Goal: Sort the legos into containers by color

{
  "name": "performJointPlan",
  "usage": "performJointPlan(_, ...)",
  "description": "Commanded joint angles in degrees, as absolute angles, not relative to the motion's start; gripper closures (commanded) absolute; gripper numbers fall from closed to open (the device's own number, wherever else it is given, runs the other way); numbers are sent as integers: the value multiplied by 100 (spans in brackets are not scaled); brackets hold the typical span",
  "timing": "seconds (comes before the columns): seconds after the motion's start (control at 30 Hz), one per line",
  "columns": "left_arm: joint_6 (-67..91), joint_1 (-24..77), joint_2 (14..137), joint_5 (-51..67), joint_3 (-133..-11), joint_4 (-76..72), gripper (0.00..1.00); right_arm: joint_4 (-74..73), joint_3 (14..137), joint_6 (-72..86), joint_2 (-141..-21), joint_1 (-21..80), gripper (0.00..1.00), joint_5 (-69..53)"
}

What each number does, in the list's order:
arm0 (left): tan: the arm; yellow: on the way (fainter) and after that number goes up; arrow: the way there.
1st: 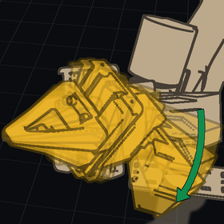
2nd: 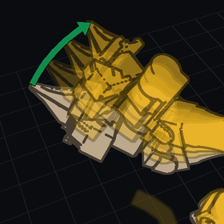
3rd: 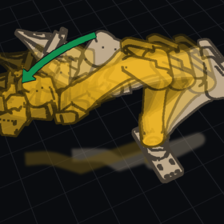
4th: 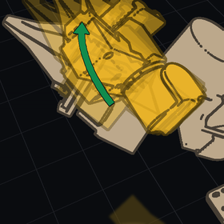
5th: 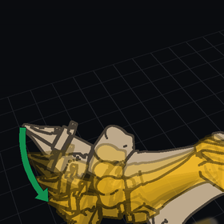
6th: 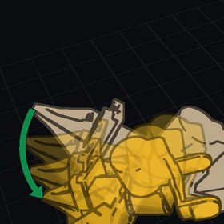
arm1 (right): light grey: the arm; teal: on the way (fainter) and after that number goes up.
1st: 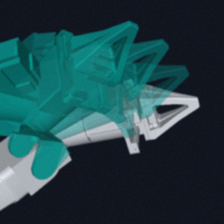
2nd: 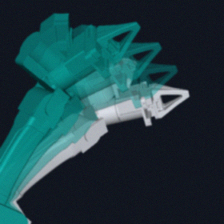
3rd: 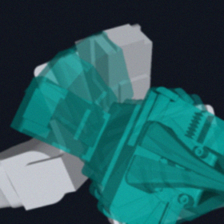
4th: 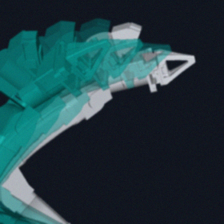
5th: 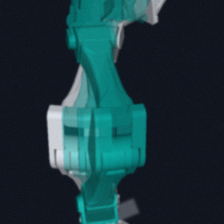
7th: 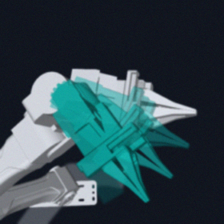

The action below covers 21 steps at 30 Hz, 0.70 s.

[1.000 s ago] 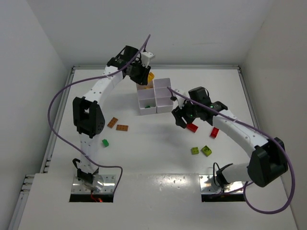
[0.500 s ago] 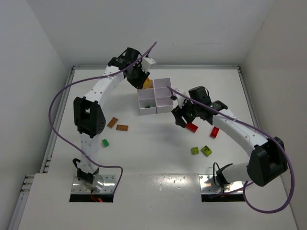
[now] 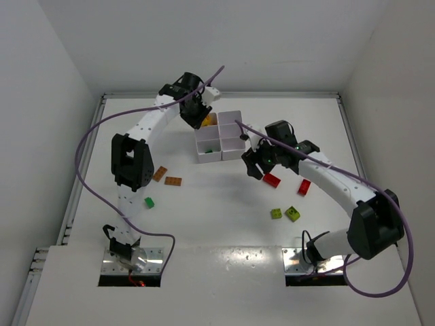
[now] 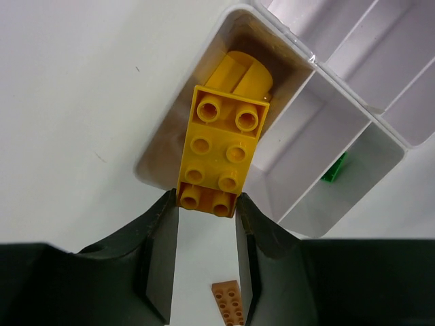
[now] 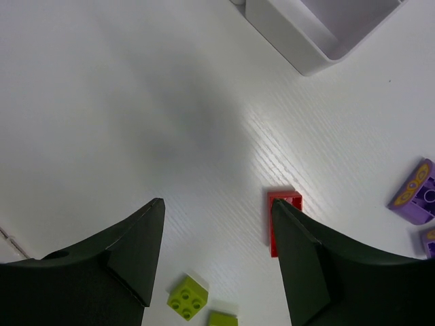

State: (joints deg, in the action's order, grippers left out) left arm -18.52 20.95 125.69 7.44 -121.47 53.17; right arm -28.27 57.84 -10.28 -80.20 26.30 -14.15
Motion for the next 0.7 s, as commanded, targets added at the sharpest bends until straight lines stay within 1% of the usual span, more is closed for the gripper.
performJointPlan(0.0, -1767, 2136, 12595, 615, -12384, 5098, 82, -2593, 6082, -967, -8112, 2593, 36, -1538)
performJointPlan(0.17, -1714, 2136, 12595, 563, -12436, 5036, 81, -2593, 6135, -967, -8218, 2593, 36, -1591)
performJointPlan(0.2, -1714, 2136, 12595, 563, -12437, 5036, 78, -2593, 6135, -967, -8218, 2593, 36, -1591)
performJointPlan(0.27, -1714, 2136, 12595, 501, -12437, 4984, 63, -2593, 6187, -967, -8271, 2593, 36, -1591)
performJointPlan(0.33, -1661, 2136, 12595, 448, -12437, 4983, 45, -2593, 6240, -967, -8331, 2593, 36, -1591)
performJointPlan(0.4, -1661, 2136, 12595, 448, -12437, 4931, 38, -2593, 6240, -967, -8332, 2593, 34, -1643)
performJointPlan(0.53, -1556, 2136, 12595, 518, -12384, 4878, 30, -2593, 6293, -967, -8385, 2593, 33, -1644)
performJointPlan(0.6, -1407, 2031, 12446, 711, -12314, 4773, 30, -2593, 6293, -967, -8385, 2645, 33, -1722)
performJointPlan(0.67, -881, 1680, 12104, 1482, -12069, 4510, 30, -2541, 6293, -1037, -8385, 2698, 33, -1914)
